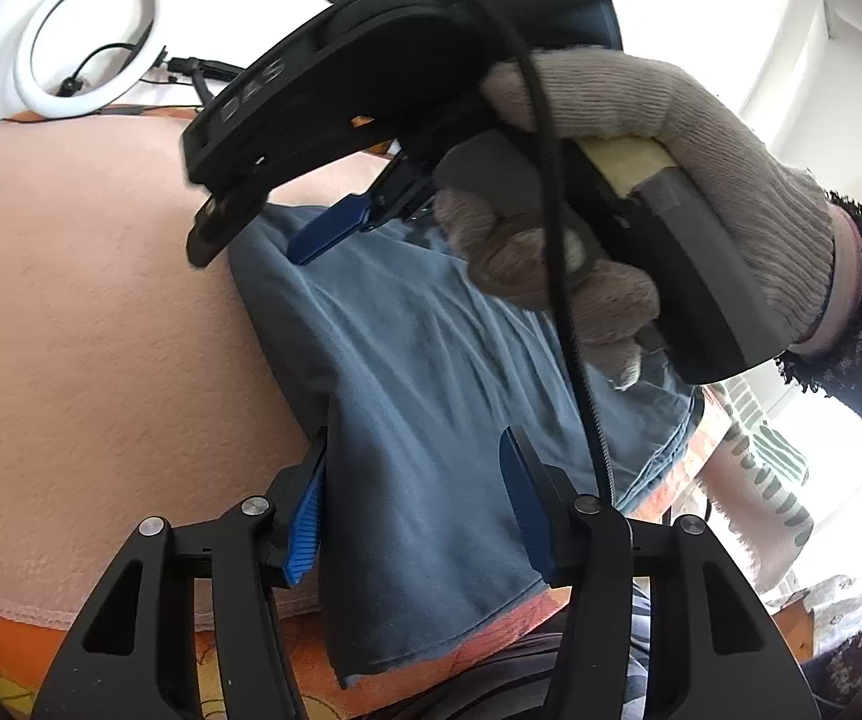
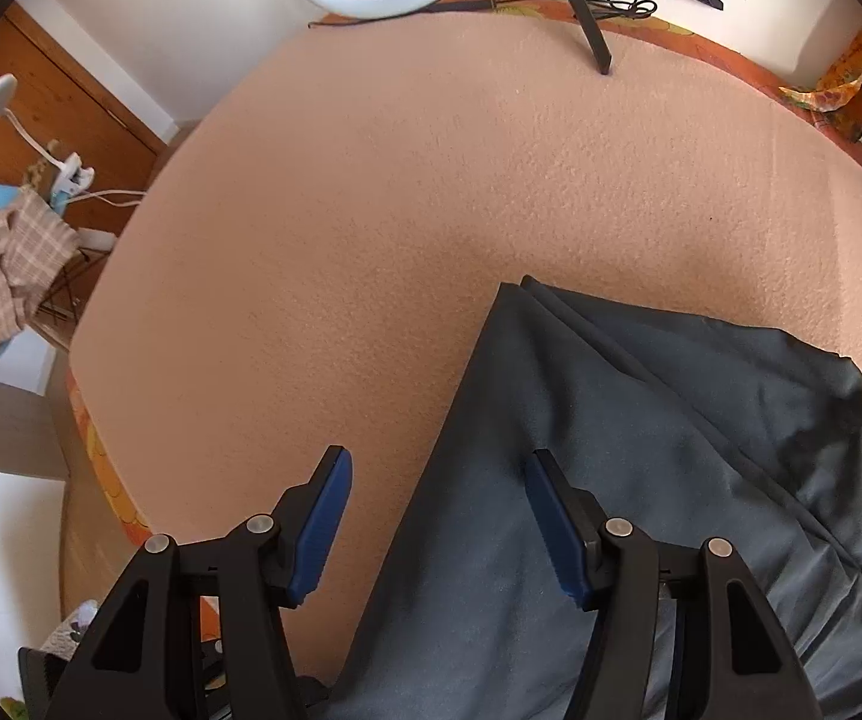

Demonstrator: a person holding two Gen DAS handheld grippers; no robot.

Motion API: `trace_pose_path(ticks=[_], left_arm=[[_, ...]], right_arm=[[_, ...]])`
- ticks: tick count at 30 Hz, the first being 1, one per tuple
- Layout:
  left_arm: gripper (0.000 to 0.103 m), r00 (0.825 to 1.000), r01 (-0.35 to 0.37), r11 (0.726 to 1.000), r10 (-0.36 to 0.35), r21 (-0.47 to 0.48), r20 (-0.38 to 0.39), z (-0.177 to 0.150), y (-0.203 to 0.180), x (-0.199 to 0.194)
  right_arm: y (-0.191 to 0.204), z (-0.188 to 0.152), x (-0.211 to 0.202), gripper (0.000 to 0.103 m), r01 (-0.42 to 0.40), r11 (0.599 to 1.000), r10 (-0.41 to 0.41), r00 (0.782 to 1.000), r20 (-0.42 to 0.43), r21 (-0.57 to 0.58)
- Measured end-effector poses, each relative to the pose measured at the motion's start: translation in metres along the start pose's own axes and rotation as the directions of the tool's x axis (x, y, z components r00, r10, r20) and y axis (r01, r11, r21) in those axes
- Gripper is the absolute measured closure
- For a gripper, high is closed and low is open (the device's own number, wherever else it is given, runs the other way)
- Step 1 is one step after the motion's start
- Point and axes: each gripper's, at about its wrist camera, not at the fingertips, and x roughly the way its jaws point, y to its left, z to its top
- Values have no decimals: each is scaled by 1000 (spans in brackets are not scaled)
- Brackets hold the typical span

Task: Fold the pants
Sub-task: 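Grasp the folded edge of the sweatpants with the left gripper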

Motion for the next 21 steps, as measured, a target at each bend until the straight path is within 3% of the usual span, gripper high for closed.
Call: trace_pose_path(ticks=[8,10,12,13,17,21], left_arm=[[51,1000,-10,997,12,82,-18,3,-20,5],[51,1000,-19,995,21,94,-19,4,-23,6],[51,999,-35,995,37,98,-17,4,-24,5],[51,999,-44,994,45,95,-16,4,-25,6],[47,997,-77,996,79,48,-26,3,-16,6],[47,996,-84,996,83,-13,-42,2,-5,6]], right_arm=[[13,-2,11,43,93,993,-97,994,-49,-67],[10,-2,13,52,97,993,-100,994,-52,-65],[3,-4,15,68,97,994,-100,994,-54,-49],[-1,-5,14,69,85,995,-86,996,-35,-43],[-14,-12,7,92,38,999,-38,999,1,-14],[-25,-20,-4,101,-13,1000,12,999,52,21]])
